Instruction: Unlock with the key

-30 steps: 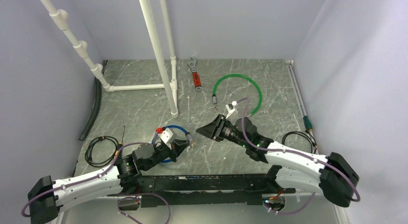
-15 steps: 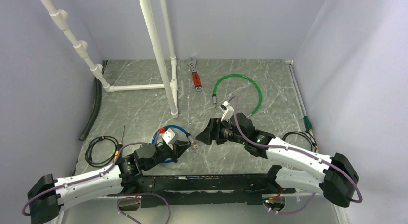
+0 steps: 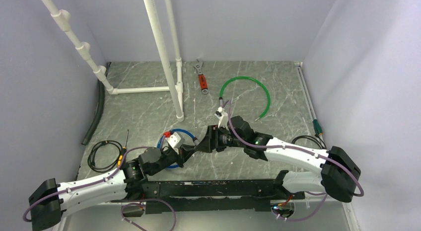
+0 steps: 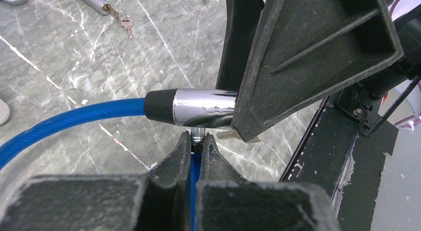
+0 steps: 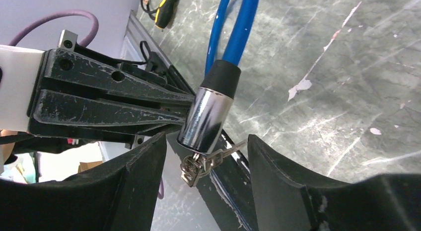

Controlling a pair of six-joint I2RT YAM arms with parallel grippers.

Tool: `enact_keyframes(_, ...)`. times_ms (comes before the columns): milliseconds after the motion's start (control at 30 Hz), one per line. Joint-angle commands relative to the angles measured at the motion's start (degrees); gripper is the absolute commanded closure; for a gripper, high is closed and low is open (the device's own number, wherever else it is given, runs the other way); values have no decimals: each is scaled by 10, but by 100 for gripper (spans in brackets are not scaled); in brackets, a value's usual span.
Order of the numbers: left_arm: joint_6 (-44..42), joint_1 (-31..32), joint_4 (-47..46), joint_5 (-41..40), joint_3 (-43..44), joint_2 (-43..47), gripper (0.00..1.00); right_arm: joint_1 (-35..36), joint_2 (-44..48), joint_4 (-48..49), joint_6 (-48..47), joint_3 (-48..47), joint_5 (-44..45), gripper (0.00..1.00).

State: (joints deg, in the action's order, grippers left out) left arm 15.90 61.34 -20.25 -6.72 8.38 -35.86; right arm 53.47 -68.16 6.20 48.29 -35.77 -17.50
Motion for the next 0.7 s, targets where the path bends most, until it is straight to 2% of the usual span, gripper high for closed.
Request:
enact_keyframes(0,14,2,-56,9,4,6,100,5,-6,33,0,-32,-7,39)
enact_keyframes(167,13,2,-53,9,6,5,100,12,-28,29,-1,-44,2,46)
enact_keyframes(300,12,2,-50,9,7,5,100,21,-44,13,-3,-56,13,57)
enact_keyframes(367,12,2,-45,10,8,7,100,24,-46,6,-6,-59,20,68)
enact_keyframes(467,12,2,-38,6,8,14,100,25,-41,3,-8,-58,23,97)
enact_keyframes(500,19,2,-33,3,8,19,94,25,-38,3,-10,-56,25,100)
enact_keyframes(600,47,2,-16,-11,10,36,46,25,-32,0,-16,-51,38,100)
enact_keyframes(667,67,2,7,-15,14,55,27,25,-27,2,-19,-45,47,100)
